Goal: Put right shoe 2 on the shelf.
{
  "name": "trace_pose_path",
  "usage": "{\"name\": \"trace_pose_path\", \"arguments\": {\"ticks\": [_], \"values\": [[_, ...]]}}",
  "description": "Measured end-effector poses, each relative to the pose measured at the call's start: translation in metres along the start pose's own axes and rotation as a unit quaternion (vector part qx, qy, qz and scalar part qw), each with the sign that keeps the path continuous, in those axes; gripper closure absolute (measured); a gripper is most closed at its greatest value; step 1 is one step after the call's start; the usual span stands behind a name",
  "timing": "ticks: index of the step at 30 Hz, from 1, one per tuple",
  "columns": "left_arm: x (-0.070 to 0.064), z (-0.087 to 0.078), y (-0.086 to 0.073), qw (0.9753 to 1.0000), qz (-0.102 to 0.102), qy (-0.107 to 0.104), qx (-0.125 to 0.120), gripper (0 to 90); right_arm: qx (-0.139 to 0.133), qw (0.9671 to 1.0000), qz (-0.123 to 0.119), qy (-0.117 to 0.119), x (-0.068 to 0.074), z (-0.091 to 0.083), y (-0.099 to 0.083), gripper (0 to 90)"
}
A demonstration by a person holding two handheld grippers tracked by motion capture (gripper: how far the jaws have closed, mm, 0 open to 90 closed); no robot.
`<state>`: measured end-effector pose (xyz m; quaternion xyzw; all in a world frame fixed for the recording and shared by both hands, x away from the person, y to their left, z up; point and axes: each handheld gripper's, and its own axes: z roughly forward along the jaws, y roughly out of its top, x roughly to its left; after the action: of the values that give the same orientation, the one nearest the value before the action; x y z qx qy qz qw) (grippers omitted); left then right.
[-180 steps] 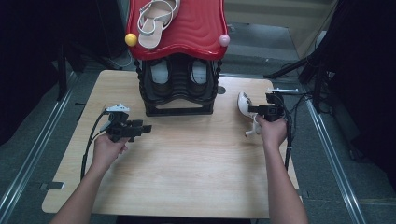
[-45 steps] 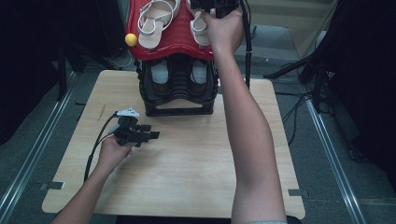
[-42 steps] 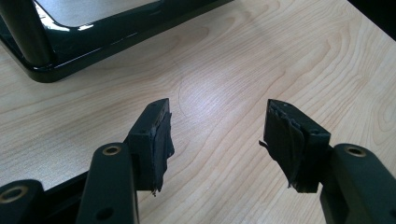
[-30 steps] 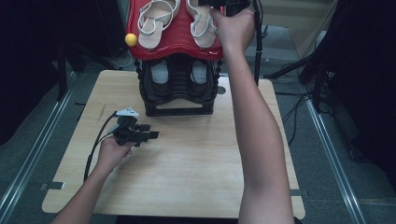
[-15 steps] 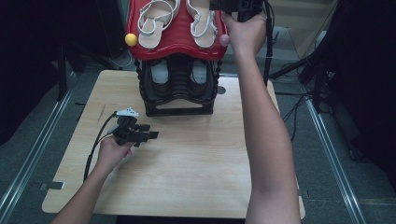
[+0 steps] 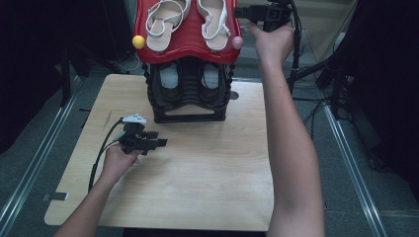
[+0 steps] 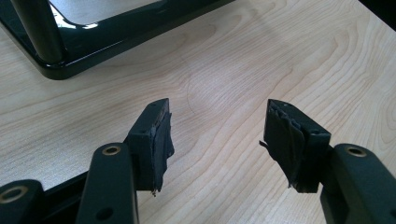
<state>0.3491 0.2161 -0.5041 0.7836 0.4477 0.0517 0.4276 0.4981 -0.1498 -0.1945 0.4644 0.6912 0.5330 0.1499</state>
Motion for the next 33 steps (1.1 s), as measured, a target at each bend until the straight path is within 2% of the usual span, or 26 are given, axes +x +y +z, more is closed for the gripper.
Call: {"name": "trace_pose_path", "arguments": {"ticks": [10, 16, 21, 26, 33], "values": [[0.001, -0.002, 0.000, 1.0000, 0.000, -0.004, 0.000, 41.8, 0.007, 0.9998, 0.005, -0.018, -0.024, -0.003, -0.020, 53.7], [0.002, -0.002, 0.000, 1.0000, 0.001, -0.003, 0.000, 41.7, 0.005, 0.9997, 0.015, -0.017, -0.035, -0.005, -0.032, 53.7], [0.006, -0.007, 0.001, 0.9999, -0.008, -0.012, -0.010, 41.7, 0.012, 0.9995, 0.020, -0.021, -0.046, -0.004, -0.046, 53.7], [0.010, -0.009, 0.001, 0.9998, -0.013, -0.007, -0.014, 41.7, 0.023, 0.9992, 0.025, -0.020, -0.056, -0.001, -0.062, 53.8], [0.010, -0.010, 0.001, 0.9998, -0.012, -0.003, -0.014, 41.6, 0.039, 0.9988, 0.011, -0.028, -0.061, -0.003, -0.081, 53.5]]}}
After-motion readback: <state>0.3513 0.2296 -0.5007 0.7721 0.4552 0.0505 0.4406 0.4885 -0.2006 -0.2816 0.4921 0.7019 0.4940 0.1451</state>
